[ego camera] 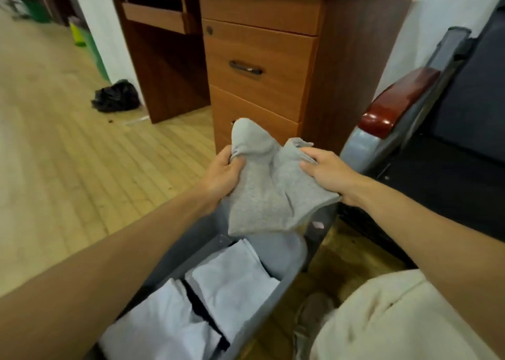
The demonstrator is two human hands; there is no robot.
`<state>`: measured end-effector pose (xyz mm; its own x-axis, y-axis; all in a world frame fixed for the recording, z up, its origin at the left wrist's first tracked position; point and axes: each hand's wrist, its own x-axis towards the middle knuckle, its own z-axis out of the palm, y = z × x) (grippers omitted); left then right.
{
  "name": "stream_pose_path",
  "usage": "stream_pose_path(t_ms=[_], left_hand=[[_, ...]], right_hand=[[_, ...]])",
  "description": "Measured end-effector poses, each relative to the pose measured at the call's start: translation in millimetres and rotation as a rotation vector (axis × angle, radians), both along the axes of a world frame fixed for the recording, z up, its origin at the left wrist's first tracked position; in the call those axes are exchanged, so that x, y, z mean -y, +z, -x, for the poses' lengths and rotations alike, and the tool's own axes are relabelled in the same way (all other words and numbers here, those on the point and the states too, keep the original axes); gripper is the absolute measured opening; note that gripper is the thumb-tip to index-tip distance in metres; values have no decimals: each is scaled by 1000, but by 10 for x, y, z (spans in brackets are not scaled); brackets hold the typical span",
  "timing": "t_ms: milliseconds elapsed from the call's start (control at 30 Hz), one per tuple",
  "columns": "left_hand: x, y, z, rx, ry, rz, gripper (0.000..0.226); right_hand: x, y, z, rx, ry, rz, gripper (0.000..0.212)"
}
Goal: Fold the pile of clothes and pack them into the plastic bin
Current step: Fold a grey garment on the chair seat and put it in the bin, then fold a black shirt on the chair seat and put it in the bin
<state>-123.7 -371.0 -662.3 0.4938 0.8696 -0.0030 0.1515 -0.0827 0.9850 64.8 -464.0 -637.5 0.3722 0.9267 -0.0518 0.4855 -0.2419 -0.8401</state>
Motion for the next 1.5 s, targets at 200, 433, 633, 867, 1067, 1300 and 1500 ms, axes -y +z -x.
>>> stream_pose_path(t_ms=[200, 433, 633, 867, 1067, 1300, 1500], left_hand=[[13, -779, 795, 11, 152, 194, 33], [174, -1420, 1122, -277, 84, 508, 28], [229, -1682, 1089, -618, -137, 563, 48], [46, -1282, 556, -523, -173, 356, 30], [164, -469, -211, -408, -336, 121, 18], [882, 460, -1409, -345, -585, -213, 20], [1734, 787, -2259, -389, -818, -389, 18]], right_hand=[[-451, -587, 519, 79, 187, 57, 35], [-595, -1163, 701, 172, 251, 282, 31], [-311, -1538, 504, 328, 142, 552, 27], [-93, -1001, 279, 525, 187, 487, 18], [429, -297, -274, 576, 101, 491, 10], [1631, 371, -965, 533, -188, 492, 15], [2681, 542, -1463, 464, -427, 510, 15]])
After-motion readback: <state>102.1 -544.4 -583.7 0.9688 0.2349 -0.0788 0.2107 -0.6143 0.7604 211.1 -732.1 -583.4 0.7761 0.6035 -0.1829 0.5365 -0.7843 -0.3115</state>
